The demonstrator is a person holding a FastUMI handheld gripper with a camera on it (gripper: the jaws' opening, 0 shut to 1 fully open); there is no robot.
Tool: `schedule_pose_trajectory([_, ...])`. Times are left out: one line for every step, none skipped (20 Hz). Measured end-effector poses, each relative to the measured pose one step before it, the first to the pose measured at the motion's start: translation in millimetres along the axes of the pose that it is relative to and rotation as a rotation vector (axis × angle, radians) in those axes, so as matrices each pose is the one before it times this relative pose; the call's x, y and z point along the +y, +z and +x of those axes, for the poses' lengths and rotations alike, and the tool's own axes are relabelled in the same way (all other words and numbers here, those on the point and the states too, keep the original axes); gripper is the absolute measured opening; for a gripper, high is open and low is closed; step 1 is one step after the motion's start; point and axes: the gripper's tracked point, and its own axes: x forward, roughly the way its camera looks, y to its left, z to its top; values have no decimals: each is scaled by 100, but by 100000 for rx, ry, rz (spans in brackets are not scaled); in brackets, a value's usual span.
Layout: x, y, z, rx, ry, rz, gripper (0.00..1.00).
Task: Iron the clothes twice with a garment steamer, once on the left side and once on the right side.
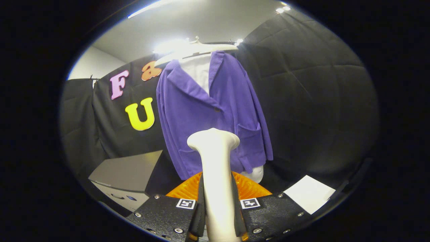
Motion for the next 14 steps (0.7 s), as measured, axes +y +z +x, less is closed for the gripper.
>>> schedule_pose_trajectory([-383,1420,445,-2793,-2174,961,34])
schedule_pose_trajectory([-447,1168,886,-1533,-2618,1206,34])
schedule_pose_trajectory([-276,1096,530,-1639,-1909,962,34])
schedule_pose_trajectory([-115,1162,673,-2620,-1377,463,34])
schedule_pose_trajectory([-121,932,766,-1850,-1222,117,34])
schedule_pose_trajectory([12,894,733,-1672,-1092,430,34])
schedule_pose_trajectory([119,880,840,-1678,-1031,330,34])
schedule_pose_trajectory([222,923,877,-1653,-1048,11,34])
schedule_pose_trajectory([247,993,847,-1941,-953,-307,34])
schedule_pose_trajectory([400,1046,868,-1976,-552,137,34])
schedule_pose_trajectory([516,1019,664,-2138,-133,274,34])
schedule_pose_trajectory([564,1039,786,-2356,-122,301,34])
schedule_pose_trajectory([450,1011,781,-2254,-145,271,34])
schedule_pose_trajectory([579,925,688,-2073,536,105,34])
